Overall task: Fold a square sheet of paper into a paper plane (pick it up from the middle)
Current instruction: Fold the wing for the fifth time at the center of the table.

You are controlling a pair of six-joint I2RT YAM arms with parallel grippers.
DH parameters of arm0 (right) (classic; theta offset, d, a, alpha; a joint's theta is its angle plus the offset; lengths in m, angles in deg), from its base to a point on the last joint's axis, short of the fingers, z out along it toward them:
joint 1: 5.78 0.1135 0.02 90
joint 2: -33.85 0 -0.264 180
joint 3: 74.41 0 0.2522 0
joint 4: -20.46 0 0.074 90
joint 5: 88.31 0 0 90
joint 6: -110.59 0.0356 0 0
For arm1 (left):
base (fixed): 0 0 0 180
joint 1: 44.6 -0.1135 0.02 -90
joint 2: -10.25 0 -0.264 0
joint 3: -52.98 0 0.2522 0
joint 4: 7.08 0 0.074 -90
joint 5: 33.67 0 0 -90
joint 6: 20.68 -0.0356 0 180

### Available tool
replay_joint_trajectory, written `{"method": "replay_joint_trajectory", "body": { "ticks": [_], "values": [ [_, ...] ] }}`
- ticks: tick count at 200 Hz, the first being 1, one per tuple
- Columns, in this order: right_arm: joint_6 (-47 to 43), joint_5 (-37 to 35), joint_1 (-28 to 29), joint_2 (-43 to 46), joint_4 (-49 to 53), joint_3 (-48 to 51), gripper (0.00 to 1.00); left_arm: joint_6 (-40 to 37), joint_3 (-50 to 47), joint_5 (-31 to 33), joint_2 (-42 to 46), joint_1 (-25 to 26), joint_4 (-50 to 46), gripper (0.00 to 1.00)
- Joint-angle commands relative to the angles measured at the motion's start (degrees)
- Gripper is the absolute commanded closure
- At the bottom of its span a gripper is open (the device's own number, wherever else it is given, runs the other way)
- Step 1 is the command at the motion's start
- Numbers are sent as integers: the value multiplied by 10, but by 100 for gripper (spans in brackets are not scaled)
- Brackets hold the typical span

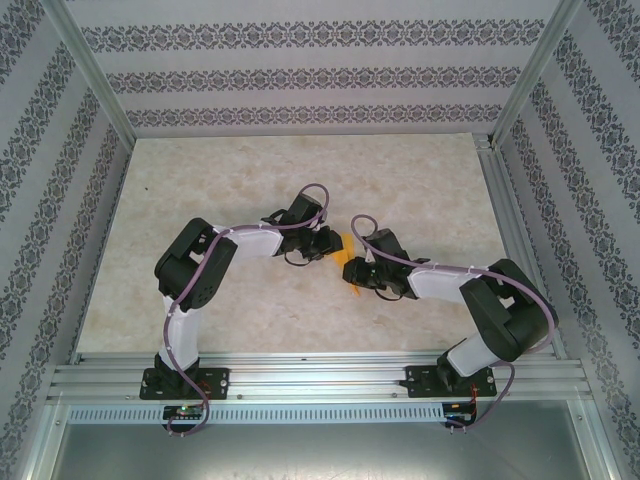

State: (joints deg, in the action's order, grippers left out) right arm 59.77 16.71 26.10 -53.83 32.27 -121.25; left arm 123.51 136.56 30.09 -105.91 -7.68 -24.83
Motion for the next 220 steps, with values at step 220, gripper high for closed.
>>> {"method": "replay_joint_trajectory", "body": {
  "ticks": [220],
  "values": [
    [-21,13,-20,28,78,-16,99,-14,33,-36,-10,5,6,71]
  ]
}}
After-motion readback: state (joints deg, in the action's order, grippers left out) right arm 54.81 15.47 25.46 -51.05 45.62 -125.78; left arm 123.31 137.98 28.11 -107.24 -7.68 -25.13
